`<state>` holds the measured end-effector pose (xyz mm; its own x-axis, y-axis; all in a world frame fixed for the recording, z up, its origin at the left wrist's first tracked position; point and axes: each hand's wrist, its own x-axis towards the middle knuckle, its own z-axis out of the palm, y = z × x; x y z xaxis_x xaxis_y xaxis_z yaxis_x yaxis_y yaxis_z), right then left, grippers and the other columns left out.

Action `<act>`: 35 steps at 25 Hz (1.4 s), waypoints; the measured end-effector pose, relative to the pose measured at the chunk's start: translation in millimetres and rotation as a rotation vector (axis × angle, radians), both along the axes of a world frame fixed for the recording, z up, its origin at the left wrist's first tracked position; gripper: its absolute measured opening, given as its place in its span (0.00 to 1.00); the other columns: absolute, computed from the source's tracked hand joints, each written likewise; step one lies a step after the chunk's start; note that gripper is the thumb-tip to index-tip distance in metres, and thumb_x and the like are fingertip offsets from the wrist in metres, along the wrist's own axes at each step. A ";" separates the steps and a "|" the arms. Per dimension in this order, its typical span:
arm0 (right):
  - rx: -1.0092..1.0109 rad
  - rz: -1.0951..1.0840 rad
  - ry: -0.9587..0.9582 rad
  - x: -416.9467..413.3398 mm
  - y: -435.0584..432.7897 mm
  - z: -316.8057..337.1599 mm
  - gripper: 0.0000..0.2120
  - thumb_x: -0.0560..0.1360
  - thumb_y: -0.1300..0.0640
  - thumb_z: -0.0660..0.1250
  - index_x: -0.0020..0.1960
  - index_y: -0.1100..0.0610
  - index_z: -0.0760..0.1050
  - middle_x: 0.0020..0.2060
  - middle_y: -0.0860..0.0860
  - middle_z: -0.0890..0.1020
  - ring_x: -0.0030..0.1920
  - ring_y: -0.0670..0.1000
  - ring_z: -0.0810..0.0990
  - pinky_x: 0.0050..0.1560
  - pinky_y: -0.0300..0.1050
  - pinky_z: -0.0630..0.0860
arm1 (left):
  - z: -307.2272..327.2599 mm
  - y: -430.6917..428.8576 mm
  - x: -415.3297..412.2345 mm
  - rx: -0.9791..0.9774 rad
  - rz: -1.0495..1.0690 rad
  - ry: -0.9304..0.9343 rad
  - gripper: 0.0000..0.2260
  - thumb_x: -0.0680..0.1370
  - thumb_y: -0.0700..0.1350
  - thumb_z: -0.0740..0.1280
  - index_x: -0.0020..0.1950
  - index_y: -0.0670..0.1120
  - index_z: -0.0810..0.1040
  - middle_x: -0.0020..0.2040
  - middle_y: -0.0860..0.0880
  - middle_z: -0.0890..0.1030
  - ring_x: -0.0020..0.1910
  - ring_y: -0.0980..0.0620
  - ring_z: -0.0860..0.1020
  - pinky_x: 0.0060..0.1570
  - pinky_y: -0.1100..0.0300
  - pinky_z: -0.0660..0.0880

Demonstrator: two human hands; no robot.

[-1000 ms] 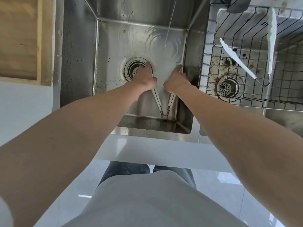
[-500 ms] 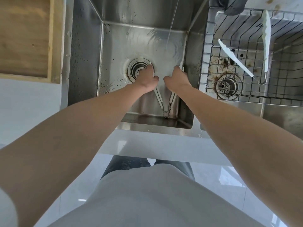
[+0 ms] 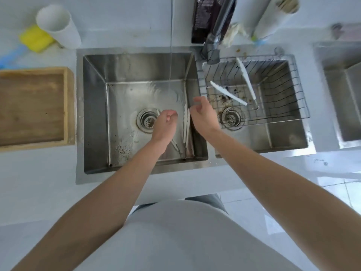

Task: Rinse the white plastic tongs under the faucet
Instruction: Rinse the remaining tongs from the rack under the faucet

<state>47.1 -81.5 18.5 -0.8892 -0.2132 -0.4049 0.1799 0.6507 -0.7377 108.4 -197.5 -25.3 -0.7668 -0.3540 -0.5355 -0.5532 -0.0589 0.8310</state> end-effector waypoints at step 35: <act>0.195 0.447 0.039 -218.3 200.2 -70.0 0.20 0.79 0.57 0.64 0.69 0.61 0.69 0.59 0.60 0.78 0.59 0.59 0.77 0.57 0.51 0.75 | -13.7 201.3 -192.0 0.176 0.464 -0.368 0.18 0.80 0.42 0.66 0.68 0.37 0.70 0.47 0.44 0.77 0.47 0.50 0.77 0.53 0.59 0.78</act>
<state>-171.2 118.7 -51.5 -0.7428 -0.5014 -0.4437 -0.1740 0.7845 -0.5952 -83.6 3.8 -39.0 -0.3083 -0.4887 -0.8162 -0.6856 -0.4807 0.5468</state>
